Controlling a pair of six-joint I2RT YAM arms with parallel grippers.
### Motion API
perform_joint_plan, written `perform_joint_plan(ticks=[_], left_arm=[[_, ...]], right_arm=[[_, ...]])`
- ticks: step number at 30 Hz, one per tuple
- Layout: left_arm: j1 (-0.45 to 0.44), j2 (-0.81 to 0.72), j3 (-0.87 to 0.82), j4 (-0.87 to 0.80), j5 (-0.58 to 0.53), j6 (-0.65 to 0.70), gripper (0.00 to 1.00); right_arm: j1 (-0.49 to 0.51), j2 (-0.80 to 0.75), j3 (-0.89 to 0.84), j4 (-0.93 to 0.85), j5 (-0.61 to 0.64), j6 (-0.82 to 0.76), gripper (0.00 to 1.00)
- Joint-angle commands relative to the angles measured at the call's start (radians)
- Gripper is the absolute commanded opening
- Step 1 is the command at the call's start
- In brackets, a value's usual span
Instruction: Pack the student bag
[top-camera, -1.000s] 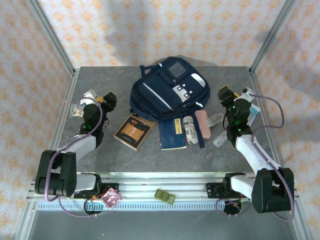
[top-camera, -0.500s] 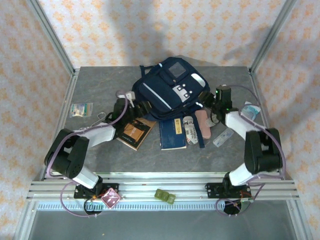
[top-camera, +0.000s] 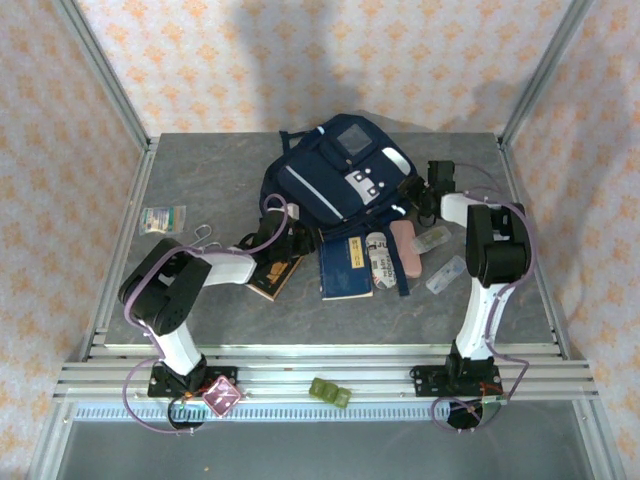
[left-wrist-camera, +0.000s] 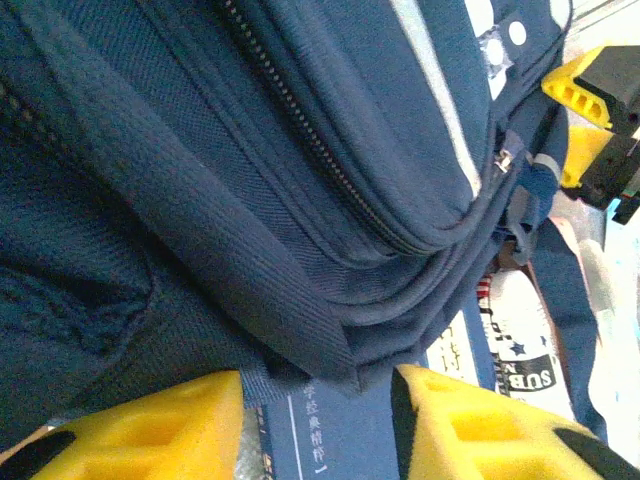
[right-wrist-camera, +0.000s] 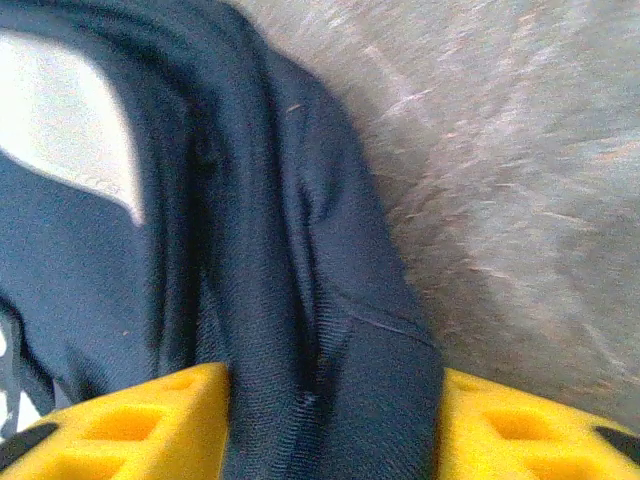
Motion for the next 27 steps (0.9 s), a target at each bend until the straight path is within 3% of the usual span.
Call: perform_joint_plan(ticks=[1,3,6,19,24,27], left_arm=[[-0.009,0.039,0.043,0.002,-0.037,0.02,0.4],[-0.007,0.056,0.075,-0.037,-0.055,0.051,0.39],[-0.002,0.059,0.113,-0.088,-0.093,0.097,0.38],[0.149,0.075,0.219,-0.128,-0.135,0.193,0.36],[0.164,0.067,0.309,-0.176,-0.113,0.227,0.36],[0.147,-0.022,0.243,-0.109,-0.09,0.201,0.4]], right_arm=[[0.007,0.021,0.019,0.053,-0.156,0.011,0.33],[0.007,0.004,0.014,0.054,-0.178,0.004,0.13],[0.007,-0.088,-0.047,0.09,-0.188,0.012,0.0],[0.022,-0.539,-0.277,0.158,-0.242,0.334,0.0],[0.1,-0.661,-0.322,0.172,-0.088,0.467,0.0],[0.114,-0.698,-0.341,0.18,-0.019,0.545,0.0]])
